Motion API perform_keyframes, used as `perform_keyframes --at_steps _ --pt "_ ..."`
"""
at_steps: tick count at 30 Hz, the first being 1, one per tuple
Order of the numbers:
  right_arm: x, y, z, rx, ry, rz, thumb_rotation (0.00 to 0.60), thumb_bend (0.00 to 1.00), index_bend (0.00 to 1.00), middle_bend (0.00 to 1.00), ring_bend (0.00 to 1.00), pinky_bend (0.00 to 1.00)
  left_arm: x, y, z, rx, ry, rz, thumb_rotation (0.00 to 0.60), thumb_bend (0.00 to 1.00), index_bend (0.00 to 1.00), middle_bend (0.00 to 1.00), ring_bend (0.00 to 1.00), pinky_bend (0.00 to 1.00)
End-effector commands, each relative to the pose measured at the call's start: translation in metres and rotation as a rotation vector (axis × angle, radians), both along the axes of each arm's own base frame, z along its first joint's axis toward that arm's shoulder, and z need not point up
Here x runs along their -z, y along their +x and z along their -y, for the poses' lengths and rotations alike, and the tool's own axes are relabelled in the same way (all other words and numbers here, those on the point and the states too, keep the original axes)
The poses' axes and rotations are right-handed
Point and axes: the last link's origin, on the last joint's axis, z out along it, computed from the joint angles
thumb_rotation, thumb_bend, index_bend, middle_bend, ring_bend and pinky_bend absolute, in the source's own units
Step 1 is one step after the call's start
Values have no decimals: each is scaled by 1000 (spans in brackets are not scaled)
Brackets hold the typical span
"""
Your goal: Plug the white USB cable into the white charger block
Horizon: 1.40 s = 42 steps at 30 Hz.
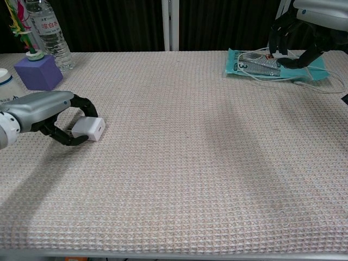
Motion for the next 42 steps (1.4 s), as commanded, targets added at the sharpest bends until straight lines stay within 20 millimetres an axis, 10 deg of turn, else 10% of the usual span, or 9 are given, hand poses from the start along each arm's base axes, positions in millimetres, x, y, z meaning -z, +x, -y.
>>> perform_keyframes --at_steps 1,11,27,42 --pt "0 0 0 1 -3 2 600 327 585 532 227 115 0 -1 -1 -2 3 6 588 326 361 339 133 87" --pt "3 2 -6 29 42 43 600 327 592 537 233 121 -16 19 -13 35 59 81 580 366 453 435 248 155" --pt "52 83 4 20 139 120 600 327 597 544 237 125 -41 109 -22 49 103 159 545 355 456 449 292 278" --pt "77 127 8 29 160 150 600 327 599 545 238 125 -42 152 -21 71 118 110 544 353 456 450 292 294"
